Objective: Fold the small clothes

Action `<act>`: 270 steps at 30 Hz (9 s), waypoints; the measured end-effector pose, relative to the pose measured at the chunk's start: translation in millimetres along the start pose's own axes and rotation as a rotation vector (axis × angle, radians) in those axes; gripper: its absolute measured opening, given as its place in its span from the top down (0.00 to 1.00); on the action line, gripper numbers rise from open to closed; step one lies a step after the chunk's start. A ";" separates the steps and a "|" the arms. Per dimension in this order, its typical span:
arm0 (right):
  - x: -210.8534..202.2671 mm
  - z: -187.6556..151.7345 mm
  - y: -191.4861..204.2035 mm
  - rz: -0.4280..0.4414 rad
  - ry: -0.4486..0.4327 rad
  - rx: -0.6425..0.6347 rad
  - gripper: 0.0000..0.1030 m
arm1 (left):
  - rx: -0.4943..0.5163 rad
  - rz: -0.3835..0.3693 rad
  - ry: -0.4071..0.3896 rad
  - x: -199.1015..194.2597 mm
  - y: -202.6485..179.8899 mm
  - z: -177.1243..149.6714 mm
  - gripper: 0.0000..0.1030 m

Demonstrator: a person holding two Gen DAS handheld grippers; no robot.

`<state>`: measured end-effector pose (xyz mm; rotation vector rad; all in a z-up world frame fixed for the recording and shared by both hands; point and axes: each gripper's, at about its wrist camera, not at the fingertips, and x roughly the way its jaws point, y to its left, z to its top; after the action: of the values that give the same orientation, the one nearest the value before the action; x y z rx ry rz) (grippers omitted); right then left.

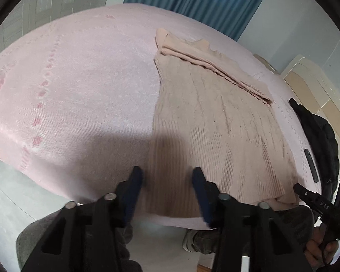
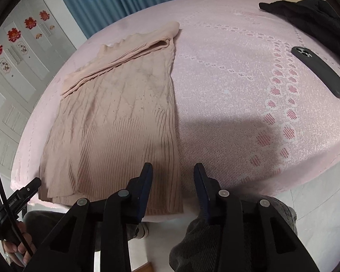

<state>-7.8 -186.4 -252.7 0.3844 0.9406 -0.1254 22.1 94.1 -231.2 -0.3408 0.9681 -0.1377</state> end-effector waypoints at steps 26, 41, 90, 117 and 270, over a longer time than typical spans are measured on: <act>6.6 5.8 5.7 0.045 0.022 -0.009 0.63 | -0.017 0.026 0.013 1.7 3.9 1.1 0.82; 1.0 1.9 -5.6 0.079 0.056 0.006 0.65 | -0.098 -0.039 0.023 2.4 15.4 1.6 0.83; -0.8 2.8 4.9 0.278 0.017 -0.032 0.92 | -0.260 -0.320 0.008 -4.0 32.8 1.6 0.94; 6.3 158.5 -12.6 0.497 -0.169 0.305 0.95 | -0.263 -0.297 -0.192 -2.8 -8.4 173.0 0.94; 100.8 91.8 158.7 -0.118 -0.066 -0.351 0.45 | -0.049 0.068 -0.133 70.2 43.0 190.6 0.37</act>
<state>164.3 -67.8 -243.3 0.0000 0.8996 -0.0778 217.4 158.1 -202.1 -0.3571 0.8515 -0.0294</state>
